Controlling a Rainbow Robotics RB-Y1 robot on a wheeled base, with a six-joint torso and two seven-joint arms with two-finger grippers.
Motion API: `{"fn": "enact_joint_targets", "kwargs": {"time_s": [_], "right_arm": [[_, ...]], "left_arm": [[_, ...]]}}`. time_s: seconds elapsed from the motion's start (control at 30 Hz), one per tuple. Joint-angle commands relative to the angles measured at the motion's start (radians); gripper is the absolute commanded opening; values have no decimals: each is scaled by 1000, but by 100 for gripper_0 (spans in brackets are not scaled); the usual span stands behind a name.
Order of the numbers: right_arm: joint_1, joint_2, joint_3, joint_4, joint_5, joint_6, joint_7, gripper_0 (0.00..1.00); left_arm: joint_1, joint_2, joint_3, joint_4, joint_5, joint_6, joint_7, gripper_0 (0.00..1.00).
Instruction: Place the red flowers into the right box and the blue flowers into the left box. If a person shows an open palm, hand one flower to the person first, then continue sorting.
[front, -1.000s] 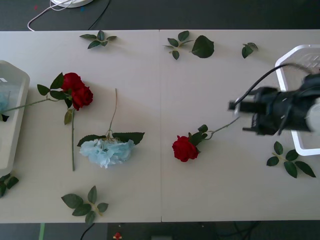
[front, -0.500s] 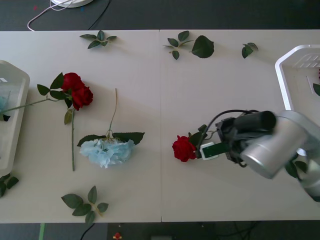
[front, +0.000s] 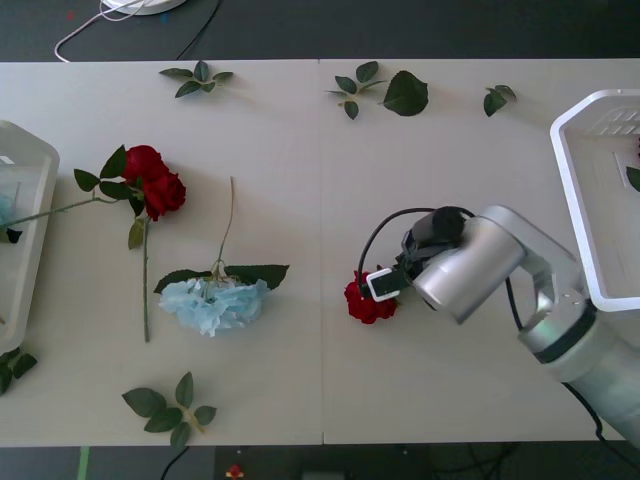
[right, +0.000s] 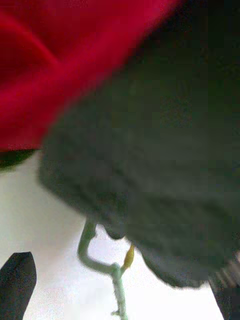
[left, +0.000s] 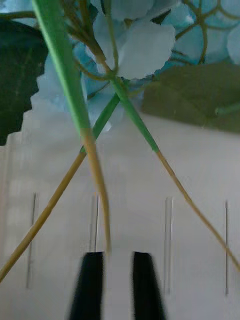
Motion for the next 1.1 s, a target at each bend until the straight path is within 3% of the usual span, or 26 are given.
{"fn": "enact_joint_targets", "kwargs": {"time_s": [0.03, 0.1, 0.13, 0.2, 0.23, 0.4, 0.57, 0.77, 0.93, 1.1], "right_arm": [[-44, 24, 46, 49, 40, -49, -13, 100], [-48, 29, 47, 79, 43, -64, -13, 94], [-50, 29, 50, 88, 49, -72, -13, 65], [-50, 33, 63, 105, 68, -87, -13, 17], [-50, 33, 73, 111, 83, -95, -13, 3], [-48, 35, 95, 118, 98, -101, -13, 0], [-47, 36, 96, 118, 104, -84, -13, 0], [-47, 36, 96, 118, 104, -80, -13, 0], [-47, 30, 96, 110, 103, -78, -13, 0], [-38, -11, 66, -23, 71, 28, -13, 0]], "left_arm": [[22, -4, -26, -56, 73, -65, -47, 100], [21, 8, -26, -86, 63, -63, -47, 100], [19, 14, -23, -99, 53, -62, -45, 100], [19, 31, -16, -111, 33, -48, -44, 100], [19, 42, -2, -111, 20, -23, -42, 100], [21, 96, 92, -77, -61, 181, -45, 100], [21, 143, 294, -2, -239, 483, -59, 100], [21, 183, 469, 1, -389, 730, -62, 100], [21, 203, 518, -163, -455, 845, -62, 100], [16, 203, 524, -490, -552, 859, -62, 100]]}}
